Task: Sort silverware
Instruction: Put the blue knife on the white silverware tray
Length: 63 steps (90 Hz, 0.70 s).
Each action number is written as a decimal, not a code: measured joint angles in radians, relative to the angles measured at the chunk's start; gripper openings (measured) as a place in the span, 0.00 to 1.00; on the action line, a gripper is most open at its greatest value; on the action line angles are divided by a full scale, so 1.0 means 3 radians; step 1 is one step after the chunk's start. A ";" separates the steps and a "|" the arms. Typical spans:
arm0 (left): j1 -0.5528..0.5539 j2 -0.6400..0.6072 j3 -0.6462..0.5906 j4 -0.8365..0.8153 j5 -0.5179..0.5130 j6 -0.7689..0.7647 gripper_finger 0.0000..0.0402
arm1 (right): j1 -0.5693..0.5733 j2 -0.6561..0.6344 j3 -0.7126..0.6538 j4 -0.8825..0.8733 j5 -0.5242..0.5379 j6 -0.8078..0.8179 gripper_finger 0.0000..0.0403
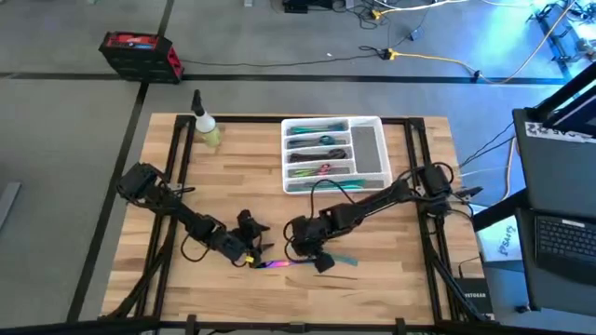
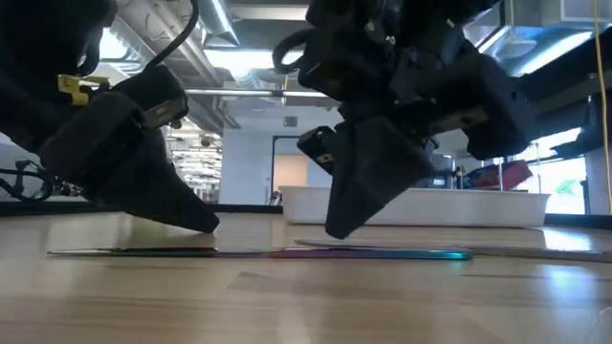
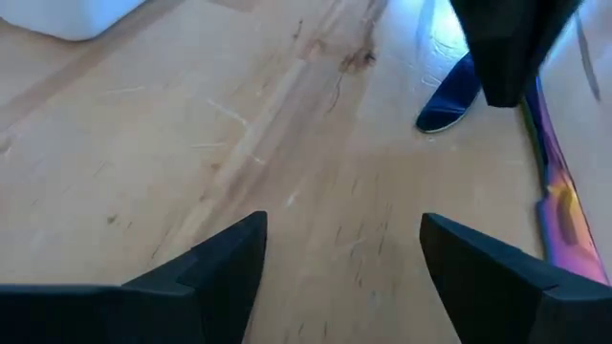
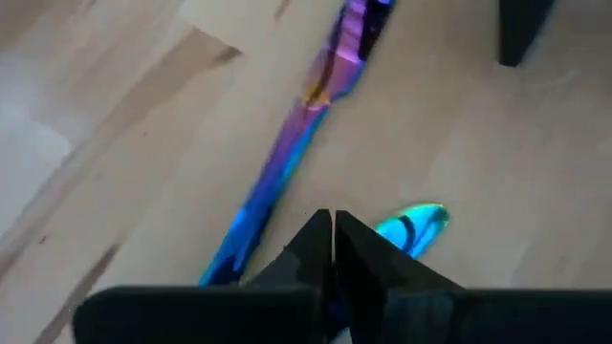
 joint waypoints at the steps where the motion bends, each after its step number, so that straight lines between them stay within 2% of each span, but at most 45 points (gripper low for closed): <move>1: 0.0000 0.0000 0.0000 -0.0001 0.0001 0.0001 0.65 | -0.0006 0.0000 0.0000 -0.0014 0.0000 0.0000 0.00; 63: -0.0004 -0.0001 0.0001 0.0000 0.0004 -0.0098 0.65 | -0.0380 -0.0129 0.0011 -0.0919 0.0187 -0.0122 0.00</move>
